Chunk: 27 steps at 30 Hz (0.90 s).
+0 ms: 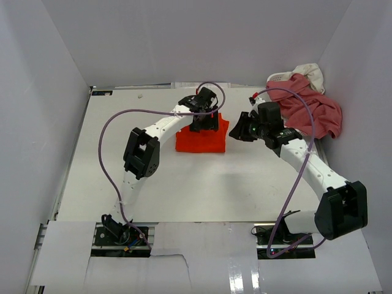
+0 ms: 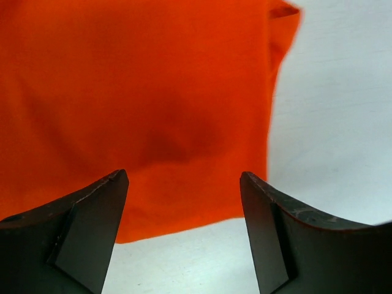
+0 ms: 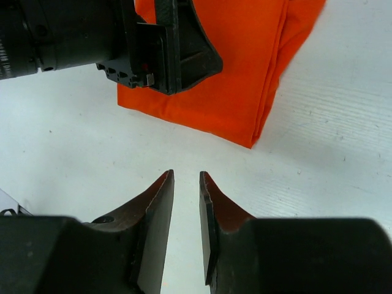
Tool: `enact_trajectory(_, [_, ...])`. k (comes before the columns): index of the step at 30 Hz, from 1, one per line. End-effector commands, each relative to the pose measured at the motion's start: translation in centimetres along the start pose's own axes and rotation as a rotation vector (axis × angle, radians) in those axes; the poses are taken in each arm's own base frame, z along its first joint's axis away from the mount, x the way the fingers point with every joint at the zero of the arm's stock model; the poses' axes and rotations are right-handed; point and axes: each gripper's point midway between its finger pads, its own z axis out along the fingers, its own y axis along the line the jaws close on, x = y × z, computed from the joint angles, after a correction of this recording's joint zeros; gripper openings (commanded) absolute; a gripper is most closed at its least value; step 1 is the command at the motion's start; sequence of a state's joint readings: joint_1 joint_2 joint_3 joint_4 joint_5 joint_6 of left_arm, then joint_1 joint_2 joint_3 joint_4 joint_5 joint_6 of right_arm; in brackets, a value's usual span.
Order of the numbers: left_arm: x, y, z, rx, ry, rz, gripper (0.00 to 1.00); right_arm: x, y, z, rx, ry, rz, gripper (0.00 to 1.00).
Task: Fold and stack the t-shirts
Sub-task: Put the neatly folded tshirt into the corner of the board with the left arm
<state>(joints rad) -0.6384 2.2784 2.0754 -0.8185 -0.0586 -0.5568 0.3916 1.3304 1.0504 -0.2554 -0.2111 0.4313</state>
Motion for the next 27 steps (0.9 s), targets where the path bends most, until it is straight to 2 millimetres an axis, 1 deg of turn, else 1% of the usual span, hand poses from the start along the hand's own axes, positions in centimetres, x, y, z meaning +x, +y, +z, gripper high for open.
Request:
enact_trajectory(1, [0.5,2.6,0.0,-0.133,0.022,0.011,0.85,-0.2,-0.3,-1.1,0.011,-0.028,-0.022,0.3])
enact_trajectory(5, [1.1,2.9,1.2,-0.17,0.024,0.016,0.92,-0.1,-0.4,-1.5,0.007,-0.033,-0.02,0.3])
enact_trajectory(9, [1.8,3.1,2.4,-0.189,0.037,0.008,0.92,0.2,-0.7,-2.0,0.009,-0.037,-0.018,0.3])
enact_trajectory(10, [2.1,3.5,2.9,-0.203,0.044,0.008,0.92,0.1,-0.8,-2.1,0.011,-0.041,-0.015,0.3])
enact_trajectory(12, [2.2,3.8,3.3,-0.217,0.044,0.014,0.92,0.2,-0.8,-2.2,0.007,-0.037,-0.013,0.3])
enact_trajectory(14, [2.6,4.7,4.2,-0.251,0.052,0.02,0.93,0.2,-0.9,-2.4,0.005,-0.04,-0.012,0.3])
enact_trajectory(16, [2.8,6.0,4.9,-0.264,0.068,0.006,0.94,0.2,-0.8,-2.6,-0.001,-0.042,-0.012,0.31])
enact_trajectory(17, [3.6,7.2,5.7,-0.272,0.1,-0.001,0.95,0.2,-0.8,-2.7,-0.002,-0.042,-0.011,0.31])
enact_trajectory(18, [3.3,9.1,6.2,-0.281,0.116,-0.041,0.95,0.2,-0.8,-2.7,-0.004,-0.044,-0.012,0.31])
enact_trajectory(19, [3.5,9.9,6.6,-0.272,0.133,-0.059,0.94,0.3,-0.8,-2.7,-0.005,-0.041,-0.012,0.31])
enact_trajectory(20, [3.3,11.7,7.0,-0.263,0.146,-0.092,0.94,0.3,-0.8,-2.8,-0.007,-0.042,-0.014,0.31])
enact_trajectory(21, [3.0,12.6,7.1,-0.265,0.145,-0.104,0.94,0.3,-0.8,-2.7,-0.007,-0.039,-0.012,0.31])
enact_trajectory(22, [2.7,13.3,7.1,-0.267,0.143,-0.103,0.94,0.4,-0.8,-2.7,-0.011,-0.036,-0.012,0.31])
enact_trajectory(23, [1.8,14.6,7.0,-0.272,0.132,-0.119,0.94,0.4,-0.5,-2.7,-0.023,-0.033,-0.013,0.31])
enact_trajectory(25, [0.1,15.6,6.6,-0.272,0.101,-0.097,0.95,0.4,-0.3,-2.7,-0.034,-0.03,-0.014,0.31])
enact_trajectory(26, [-0.8,16.3,6.2,-0.28,0.083,-0.094,0.98,0.4,-0.2,-2.7,-0.043,-0.028,-0.014,0.31])
enact_trajectory(27, [-1.9,16.7,5.6,-0.299,0.051,-0.079,0.98,0.4,0.0,-2.8,-0.048,-0.029,-0.015,0.31])
